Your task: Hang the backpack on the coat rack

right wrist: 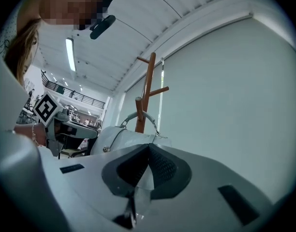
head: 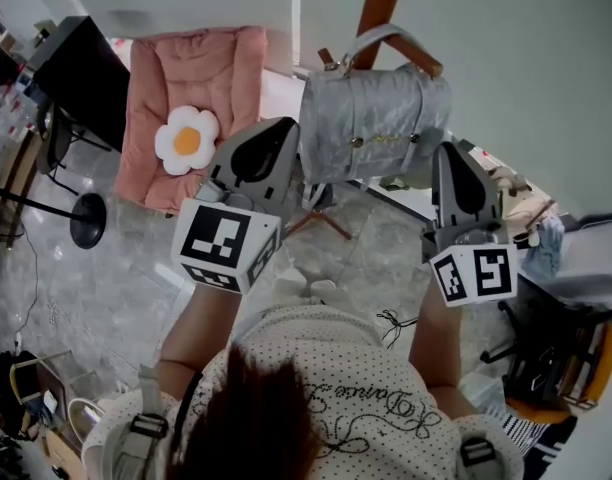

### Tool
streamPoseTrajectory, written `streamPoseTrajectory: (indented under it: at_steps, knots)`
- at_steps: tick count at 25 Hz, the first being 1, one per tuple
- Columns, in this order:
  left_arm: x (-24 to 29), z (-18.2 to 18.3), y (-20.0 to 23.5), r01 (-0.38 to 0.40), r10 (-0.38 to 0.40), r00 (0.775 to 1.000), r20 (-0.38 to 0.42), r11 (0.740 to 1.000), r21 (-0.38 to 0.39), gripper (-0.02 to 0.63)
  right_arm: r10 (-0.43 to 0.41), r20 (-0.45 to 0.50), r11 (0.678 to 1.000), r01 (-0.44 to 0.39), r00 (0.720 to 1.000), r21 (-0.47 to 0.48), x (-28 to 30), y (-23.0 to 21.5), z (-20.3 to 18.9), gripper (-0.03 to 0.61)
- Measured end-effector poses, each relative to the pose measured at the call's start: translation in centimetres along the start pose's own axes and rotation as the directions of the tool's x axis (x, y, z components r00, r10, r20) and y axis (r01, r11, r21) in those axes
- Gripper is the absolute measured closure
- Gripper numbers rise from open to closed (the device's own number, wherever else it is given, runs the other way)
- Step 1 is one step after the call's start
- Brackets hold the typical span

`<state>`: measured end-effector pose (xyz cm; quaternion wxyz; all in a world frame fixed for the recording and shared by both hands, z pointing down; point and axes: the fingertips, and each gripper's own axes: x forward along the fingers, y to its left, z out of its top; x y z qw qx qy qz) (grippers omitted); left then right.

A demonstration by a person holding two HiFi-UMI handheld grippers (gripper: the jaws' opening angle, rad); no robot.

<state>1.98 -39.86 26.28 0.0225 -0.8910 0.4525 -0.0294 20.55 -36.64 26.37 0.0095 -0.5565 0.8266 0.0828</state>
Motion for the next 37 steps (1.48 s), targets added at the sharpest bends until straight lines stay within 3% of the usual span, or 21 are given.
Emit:
streamPoseTrajectory:
  at_steps: [18, 30, 37]
  knots:
    - [0.4, -0.2, 1.2, -0.064, 0.064, 0.998, 0.007, 0.998, 0.007, 0.609, -0.074, 0.025, 0.997, 0.074, 0.997, 0.001, 0.1, -1.2, 0.0, 0.568]
    - [0.6, -0.3, 1.1, -0.051, 0.051, 0.999, 0.003, 0.999, 0.012, 0.609, -0.107, 0.038, 0.994, 0.107, 0.993, 0.003, 0.1, -1.8, 0.3, 0.568]
    - [0.6, 0.3, 1.3, -0.061, 0.061, 0.997, 0.038, 0.998, 0.017, 0.609, -0.115, 0.046, 0.993, 0.115, 0.992, 0.007, 0.2, -2.1, 0.3, 0.567]
